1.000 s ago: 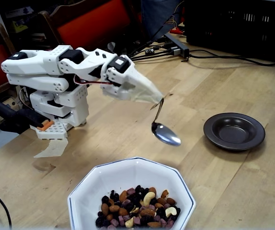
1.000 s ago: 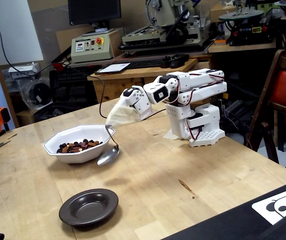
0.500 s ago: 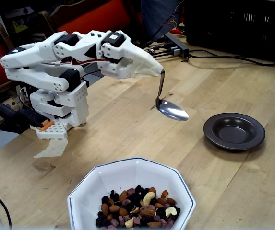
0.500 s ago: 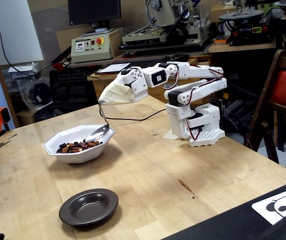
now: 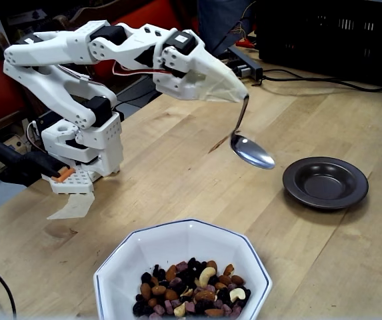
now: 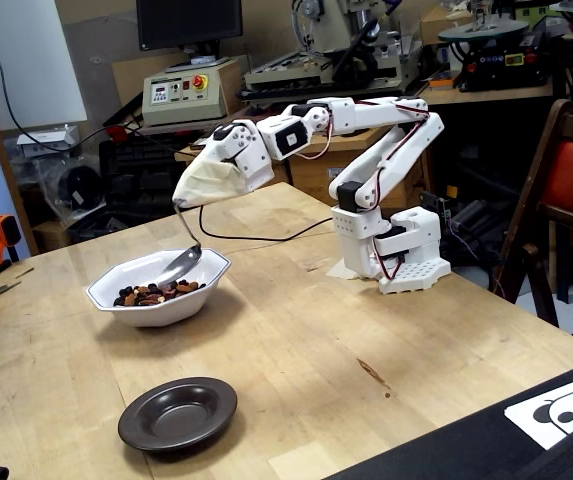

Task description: Use spoon to transfer food from the white bowl to brown plate

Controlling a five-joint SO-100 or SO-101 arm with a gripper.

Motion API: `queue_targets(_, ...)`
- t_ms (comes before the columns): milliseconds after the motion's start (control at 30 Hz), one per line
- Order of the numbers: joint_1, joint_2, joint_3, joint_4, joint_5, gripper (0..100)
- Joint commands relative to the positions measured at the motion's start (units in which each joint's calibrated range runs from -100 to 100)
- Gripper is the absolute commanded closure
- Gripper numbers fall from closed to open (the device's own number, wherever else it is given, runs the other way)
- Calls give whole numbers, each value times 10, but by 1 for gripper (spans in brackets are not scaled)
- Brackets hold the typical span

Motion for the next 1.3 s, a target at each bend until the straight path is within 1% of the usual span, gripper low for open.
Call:
queue_targets(0, 3, 8, -30, -82, -2, 98)
queue_targets(333, 3, 124, 82, -303, 1, 98)
queue_targets(867, 1, 375, 95, -620, 0, 98)
queue_targets(1067, 3, 431, 96, -705, 1, 98)
queue_targets(1267, 4, 472, 96, -744, 2, 98)
